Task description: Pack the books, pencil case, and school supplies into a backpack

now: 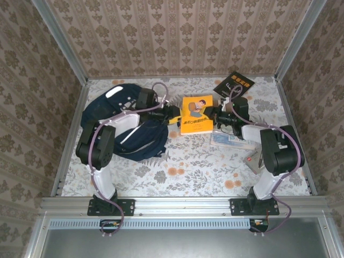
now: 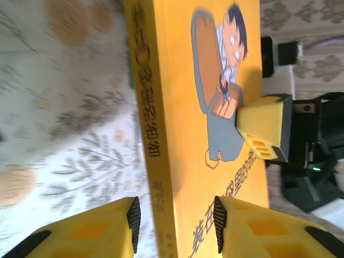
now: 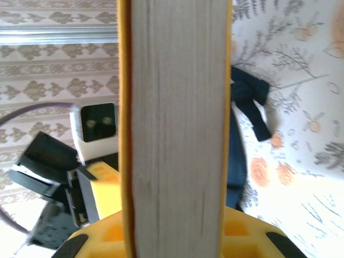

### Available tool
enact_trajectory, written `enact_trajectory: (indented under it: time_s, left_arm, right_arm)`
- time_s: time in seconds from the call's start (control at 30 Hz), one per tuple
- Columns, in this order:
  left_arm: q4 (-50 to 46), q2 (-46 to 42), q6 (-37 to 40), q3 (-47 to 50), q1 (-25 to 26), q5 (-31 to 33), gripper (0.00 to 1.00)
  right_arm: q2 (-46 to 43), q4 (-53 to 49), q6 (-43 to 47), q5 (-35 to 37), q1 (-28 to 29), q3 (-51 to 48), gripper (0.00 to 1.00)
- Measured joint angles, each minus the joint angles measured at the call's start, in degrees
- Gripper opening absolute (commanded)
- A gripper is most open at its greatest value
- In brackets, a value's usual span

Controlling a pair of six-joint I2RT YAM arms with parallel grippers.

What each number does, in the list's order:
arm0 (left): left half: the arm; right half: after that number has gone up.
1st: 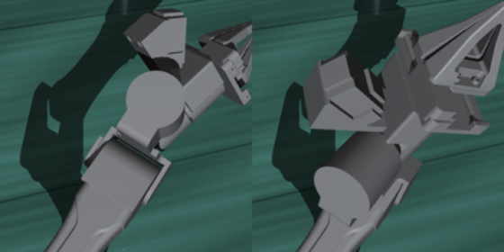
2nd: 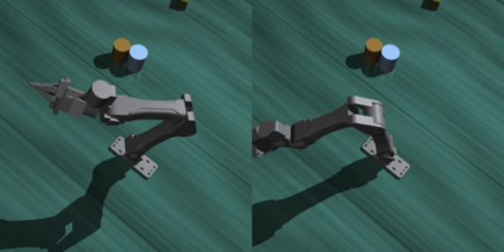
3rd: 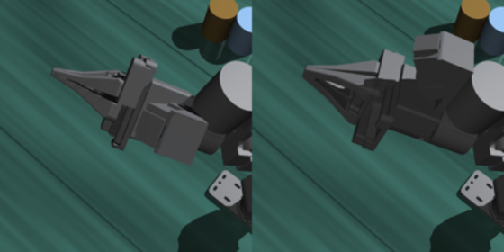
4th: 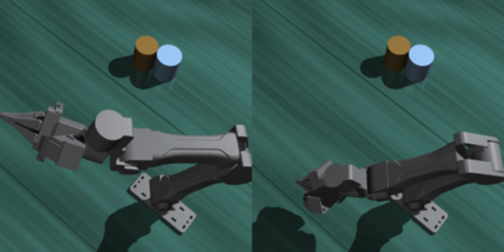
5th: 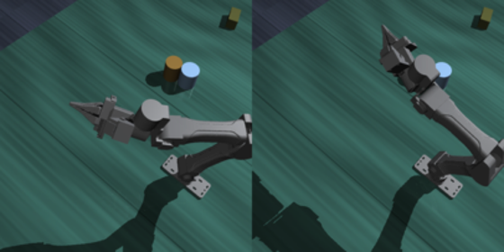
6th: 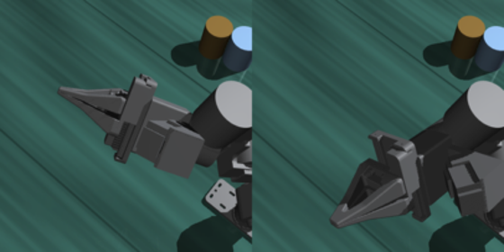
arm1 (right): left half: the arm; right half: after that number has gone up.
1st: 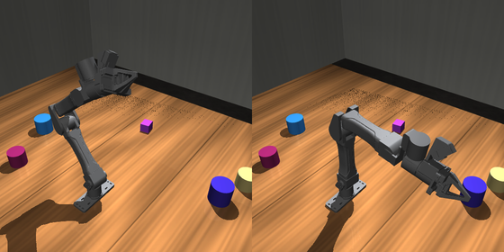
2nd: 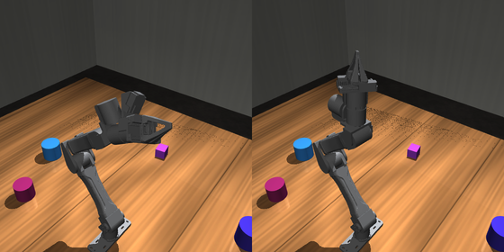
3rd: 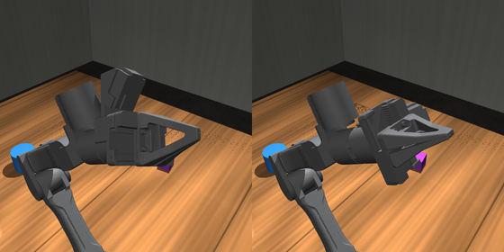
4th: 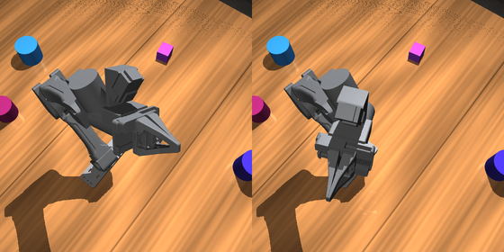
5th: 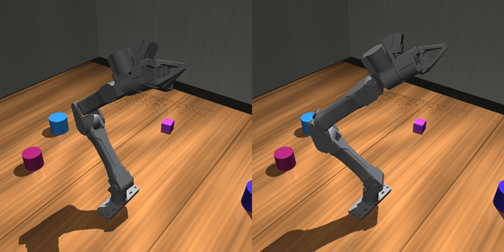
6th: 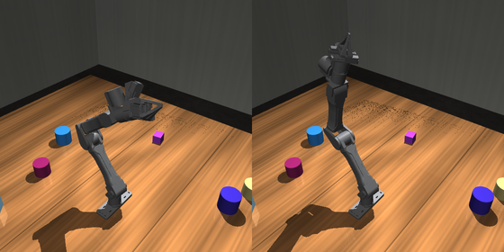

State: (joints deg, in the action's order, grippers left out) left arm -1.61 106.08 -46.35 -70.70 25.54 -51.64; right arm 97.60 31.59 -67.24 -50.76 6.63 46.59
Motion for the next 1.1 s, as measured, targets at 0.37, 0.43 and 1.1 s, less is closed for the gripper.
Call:
enact_trajectory:
  time_s: [0.37,0.43,1.1]
  left_arm:
    - [-32.50,-9.01,27.50,-5.88,-2.93,28.65,0.44]
    - [-35.80,-8.66,30.58,-5.88,-2.08,33.00,0.44]
    - [-44.52,-0.13,45.33,-5.88,7.96,67.21,0.25]
  right_arm:
    - [-4.24,-12.90,8.85,3.63,0.37,0.07,0.00]
    - [-4.24,-13.42,9.05,3.80,0.44,0.07,0.00]
    - [-4.24,-13.49,8.92,3.80,1.29,-0.24,0.00]
